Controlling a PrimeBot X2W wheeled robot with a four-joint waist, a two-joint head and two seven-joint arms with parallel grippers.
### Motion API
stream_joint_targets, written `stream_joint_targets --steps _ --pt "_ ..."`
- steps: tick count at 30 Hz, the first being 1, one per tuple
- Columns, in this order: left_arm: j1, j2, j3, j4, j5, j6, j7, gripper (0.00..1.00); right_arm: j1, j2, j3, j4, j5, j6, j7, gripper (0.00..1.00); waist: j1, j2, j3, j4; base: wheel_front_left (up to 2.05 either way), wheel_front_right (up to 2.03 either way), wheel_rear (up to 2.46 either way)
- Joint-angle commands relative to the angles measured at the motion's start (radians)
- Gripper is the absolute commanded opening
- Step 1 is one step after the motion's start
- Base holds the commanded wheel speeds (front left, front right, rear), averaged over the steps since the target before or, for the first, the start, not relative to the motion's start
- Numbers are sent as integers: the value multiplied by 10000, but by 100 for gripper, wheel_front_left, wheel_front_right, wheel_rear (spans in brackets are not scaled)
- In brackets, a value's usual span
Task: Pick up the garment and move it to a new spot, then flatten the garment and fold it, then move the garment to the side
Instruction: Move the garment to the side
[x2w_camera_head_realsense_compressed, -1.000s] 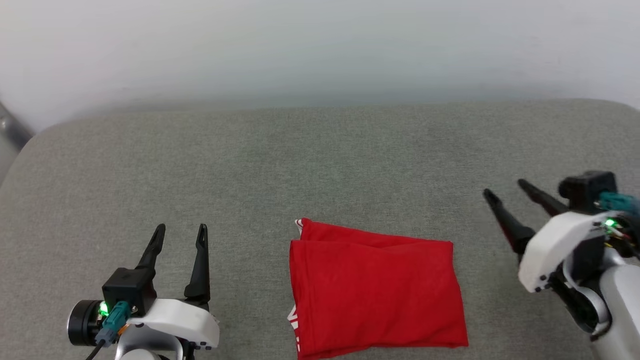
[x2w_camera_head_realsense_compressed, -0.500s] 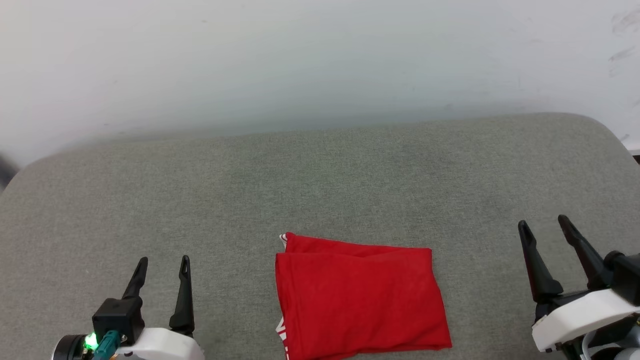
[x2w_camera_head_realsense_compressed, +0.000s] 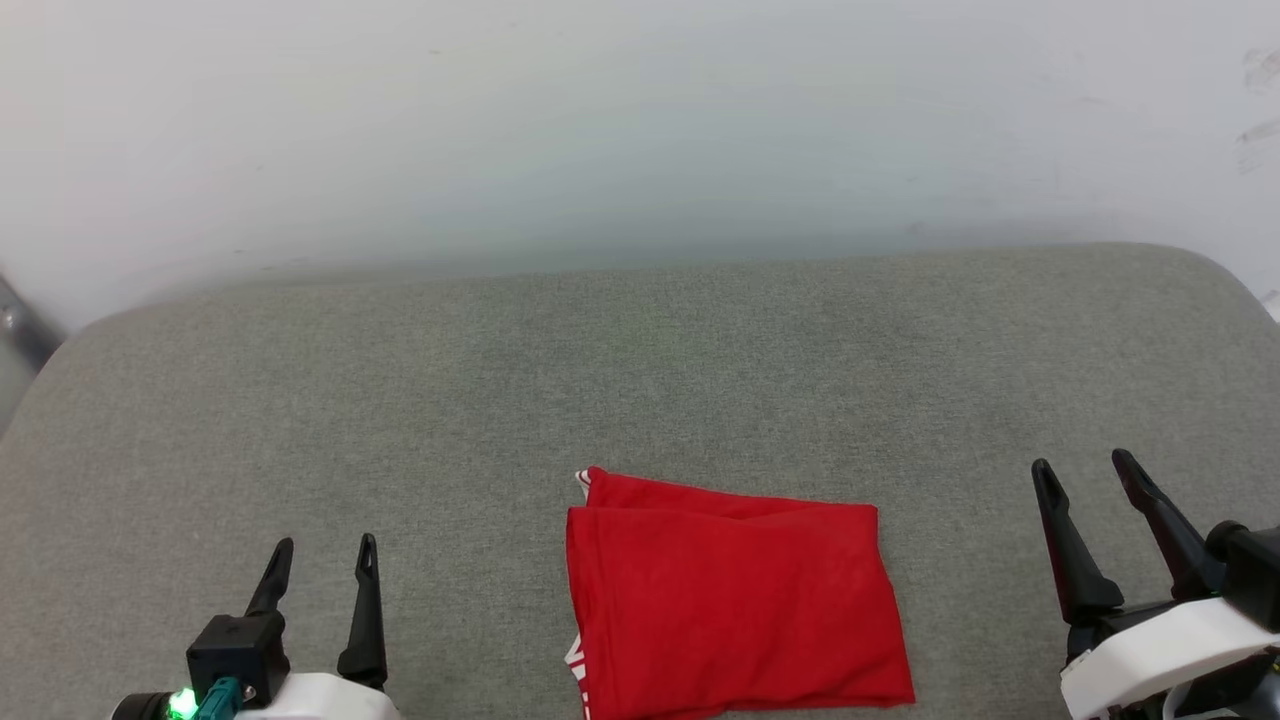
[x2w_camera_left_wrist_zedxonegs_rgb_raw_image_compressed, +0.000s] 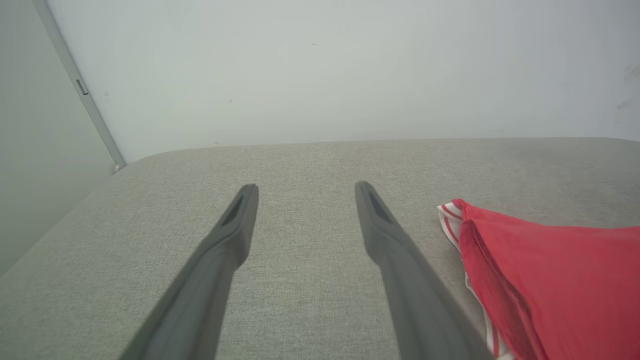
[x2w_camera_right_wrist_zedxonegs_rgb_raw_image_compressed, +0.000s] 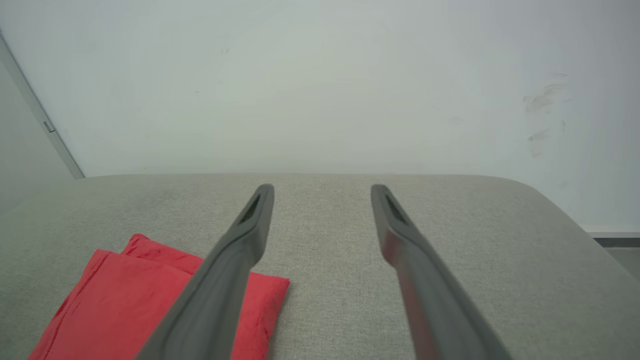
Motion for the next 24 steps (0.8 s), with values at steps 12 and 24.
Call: stream_joint_targets --steps 12,24 --pt "-282 -199 217 -109 -16 -15 -152 100 -352 -471 -1700 1167 1738 -4 2954 100 0 -1 59 97 0 0 0" --pt "-848 -568 282 -279 215 -332 -203 100 -1586 -391 -3766 4439 4367 -4 8078 100 0 -1 750 1136 0 0 0"
